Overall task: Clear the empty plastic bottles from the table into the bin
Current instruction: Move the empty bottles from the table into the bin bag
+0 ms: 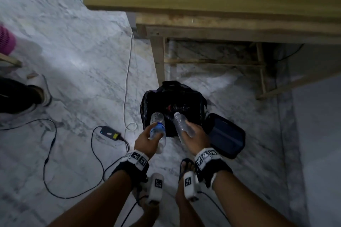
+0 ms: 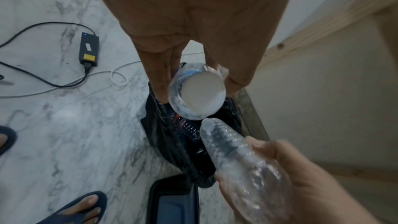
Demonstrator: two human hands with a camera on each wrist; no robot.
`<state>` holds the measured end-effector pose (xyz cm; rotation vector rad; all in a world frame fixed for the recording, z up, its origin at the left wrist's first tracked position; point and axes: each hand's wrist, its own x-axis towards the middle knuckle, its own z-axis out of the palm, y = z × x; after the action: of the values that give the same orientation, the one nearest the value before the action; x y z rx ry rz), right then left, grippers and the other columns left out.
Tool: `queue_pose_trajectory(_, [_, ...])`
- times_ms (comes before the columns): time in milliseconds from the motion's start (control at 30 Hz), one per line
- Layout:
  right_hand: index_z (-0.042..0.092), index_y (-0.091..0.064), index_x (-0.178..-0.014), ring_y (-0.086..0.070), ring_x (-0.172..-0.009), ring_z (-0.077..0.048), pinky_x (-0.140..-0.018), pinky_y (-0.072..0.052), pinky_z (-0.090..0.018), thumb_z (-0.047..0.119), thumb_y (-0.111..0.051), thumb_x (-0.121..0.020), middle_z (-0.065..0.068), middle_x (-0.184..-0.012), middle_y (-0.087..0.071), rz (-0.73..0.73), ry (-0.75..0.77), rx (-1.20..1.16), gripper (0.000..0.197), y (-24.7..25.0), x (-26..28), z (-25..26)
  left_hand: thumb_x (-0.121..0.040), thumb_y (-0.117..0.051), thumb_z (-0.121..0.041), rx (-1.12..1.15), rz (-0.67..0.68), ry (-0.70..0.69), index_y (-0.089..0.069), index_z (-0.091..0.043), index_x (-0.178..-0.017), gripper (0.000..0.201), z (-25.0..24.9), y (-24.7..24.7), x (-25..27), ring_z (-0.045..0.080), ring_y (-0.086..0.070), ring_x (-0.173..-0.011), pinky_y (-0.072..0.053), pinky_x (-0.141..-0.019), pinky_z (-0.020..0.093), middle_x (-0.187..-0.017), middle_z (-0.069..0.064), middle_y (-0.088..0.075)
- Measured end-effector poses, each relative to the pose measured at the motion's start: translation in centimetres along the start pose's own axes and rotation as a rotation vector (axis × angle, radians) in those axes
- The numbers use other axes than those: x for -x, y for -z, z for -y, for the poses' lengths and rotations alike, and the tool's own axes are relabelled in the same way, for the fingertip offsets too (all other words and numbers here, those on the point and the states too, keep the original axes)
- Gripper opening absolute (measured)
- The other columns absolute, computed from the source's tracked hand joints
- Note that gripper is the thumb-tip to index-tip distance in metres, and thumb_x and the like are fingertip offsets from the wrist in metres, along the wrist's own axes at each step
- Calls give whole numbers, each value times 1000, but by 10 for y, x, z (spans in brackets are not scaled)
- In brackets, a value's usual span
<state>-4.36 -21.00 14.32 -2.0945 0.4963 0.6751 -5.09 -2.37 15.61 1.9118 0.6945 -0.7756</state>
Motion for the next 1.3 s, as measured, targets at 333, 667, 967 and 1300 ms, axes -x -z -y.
queue_pose_trajectory(333, [23,-45,-145,-46,-135,-29,-108,-37,-34,42,-58,-90,-9,-150,-46,-31,-141,-77,59,9,-82,-4,-57,-59,-72,98,-41,94,-46,-29,-145,98,1,-26,-66,30,-66,-114,-54,-100,47,-129,10,-67])
queue_pose_trajectory(667, [27,-50,-140,-60,-119,-22,-91,-50,-32,33,-58,-92,-8,-141,-55,-201,26,-127,49,77,8,37,-93,-66,-28,9,22,-151,-57,-18,-136,46,-79,9,14,20,-64,-101,-52,-88,32,-124,12,-68])
queue_pose_trajectory(967, [24,-54,-136,-57,-122,-19,-99,-50,-39,24,-59,-91,-3,-139,-56,-452,207,-241,45,179,90,134,-92,-67,-25,-120,86,-461,-62,-19,-130,38,-205,57,96,13,-63,-95,-43,-65,-1,-116,3,-66])
queue_pose_trajectory(1300, [23,-57,-132,-60,-115,-21,-94,-53,-44,22,-60,-85,-5,-130,-61,-731,365,-223,47,332,101,185,-93,-65,-26,-148,137,-693,-63,-24,-125,32,-376,31,124,24,-70,-104,-57,-81,36,-120,7,-66])
